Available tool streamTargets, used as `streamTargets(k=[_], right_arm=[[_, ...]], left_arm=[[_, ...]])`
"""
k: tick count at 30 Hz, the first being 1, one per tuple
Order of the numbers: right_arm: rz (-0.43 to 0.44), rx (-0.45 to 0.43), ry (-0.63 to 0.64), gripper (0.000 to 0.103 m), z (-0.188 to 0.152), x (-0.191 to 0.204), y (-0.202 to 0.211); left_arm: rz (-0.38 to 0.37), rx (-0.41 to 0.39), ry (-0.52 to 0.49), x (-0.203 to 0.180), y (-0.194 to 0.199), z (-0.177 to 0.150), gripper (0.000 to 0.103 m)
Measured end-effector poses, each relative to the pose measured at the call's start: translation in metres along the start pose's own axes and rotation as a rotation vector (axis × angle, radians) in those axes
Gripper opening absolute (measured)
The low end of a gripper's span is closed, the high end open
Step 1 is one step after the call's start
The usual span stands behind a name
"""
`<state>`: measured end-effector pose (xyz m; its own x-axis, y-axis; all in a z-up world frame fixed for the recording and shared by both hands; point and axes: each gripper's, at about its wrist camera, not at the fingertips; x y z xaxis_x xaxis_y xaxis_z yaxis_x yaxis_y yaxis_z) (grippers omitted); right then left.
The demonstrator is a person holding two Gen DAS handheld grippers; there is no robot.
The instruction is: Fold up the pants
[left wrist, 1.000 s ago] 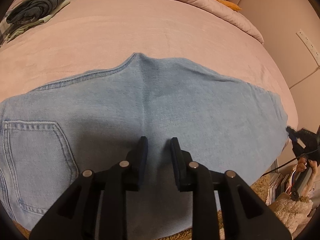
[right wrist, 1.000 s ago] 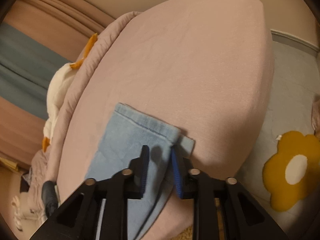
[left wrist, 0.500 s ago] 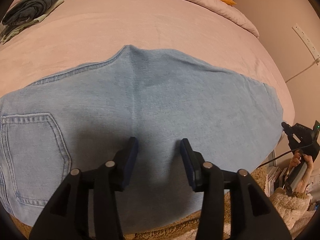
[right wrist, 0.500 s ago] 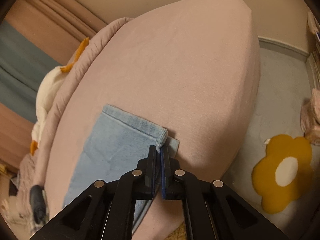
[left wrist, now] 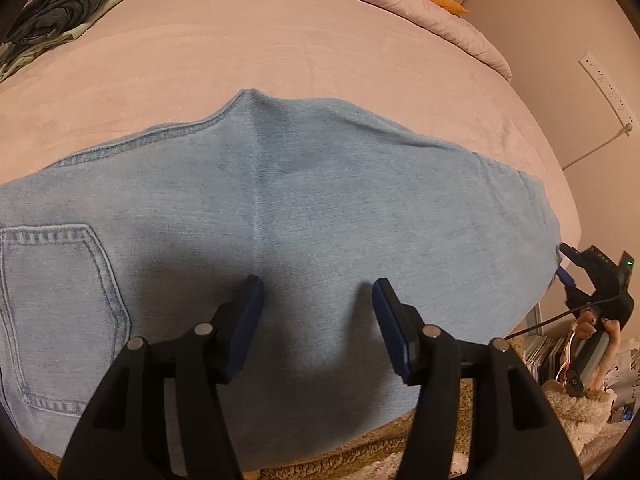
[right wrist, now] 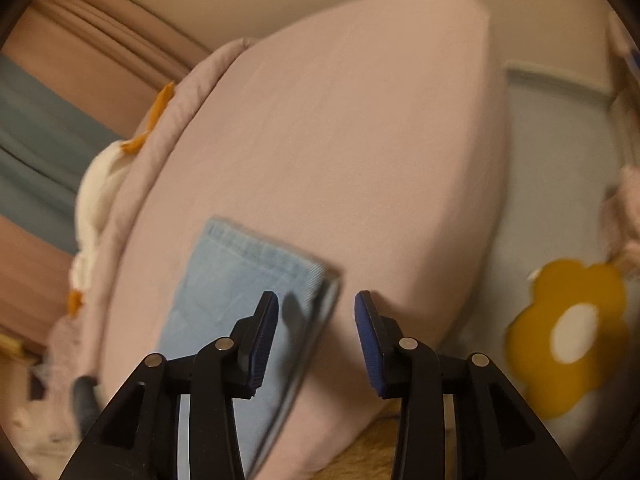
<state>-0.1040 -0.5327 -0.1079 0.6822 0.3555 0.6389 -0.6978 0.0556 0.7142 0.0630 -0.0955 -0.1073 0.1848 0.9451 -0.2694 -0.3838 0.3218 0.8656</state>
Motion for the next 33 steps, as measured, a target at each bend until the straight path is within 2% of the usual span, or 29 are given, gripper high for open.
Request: streamTargets(k=[5,7,8,9,11,14,19,22,27,29,33], right_arm=[[0.033,-0.012,0.006,0.039,0.001,0.006,-0.008],[0.051,-0.015,0.012,0.030,0.002,0.010,-0.011],[0.046,-0.009,0.013,0.019,0.003,0.011,-0.014],[0.039,-0.012,0.014,0.014,0.004,0.012,-0.012],[0.069,-0.040,0.023,0.013,0.003,0.017,-0.003],[0.162,-0.115,0.142,0.013,-0.004,0.046,0.031],[0.322,-0.128,0.411,0.013,-0.041,0.118,0.078],[0.406,-0.036,0.589,0.013,-0.082,0.159,0.087],[0.470,0.234,0.765,0.013,-0.154,0.191,0.056],[0.423,0.348,0.806,0.013,-0.183,0.193,0.030],[0.294,0.514,0.844,0.013,-0.226,0.181,-0.018]], left_arm=[[-0.010,-0.008,0.007,0.001,0.001,-0.001,0.057],[-0.018,-0.011,0.016,0.002,0.002,0.000,0.057],[-0.021,-0.012,0.020,0.002,0.003,0.000,0.057],[-0.027,-0.013,0.023,0.003,0.004,0.000,0.056],[-0.038,-0.014,0.033,0.006,0.008,0.000,0.056],[-0.054,-0.027,0.059,0.011,0.015,0.000,0.056],[-0.002,-0.064,0.083,0.018,0.028,0.000,0.056],[-0.006,-0.085,0.103,0.024,0.036,0.000,0.057],[0.008,-0.115,0.129,0.036,0.048,-0.002,0.057],[0.010,-0.116,0.140,0.040,0.049,-0.003,0.057],[0.002,-0.100,0.156,0.045,0.046,-0.004,0.056]])
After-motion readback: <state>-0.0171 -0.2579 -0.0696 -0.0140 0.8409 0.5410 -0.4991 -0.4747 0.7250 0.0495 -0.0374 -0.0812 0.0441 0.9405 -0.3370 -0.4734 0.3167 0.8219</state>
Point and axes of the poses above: each gripper's, at about its wrist camera, not at the fingertips, and y roughly against the way its jaws point, x to its left, z to its top, and after that the axes turned 5 degrees about -y, right-handed
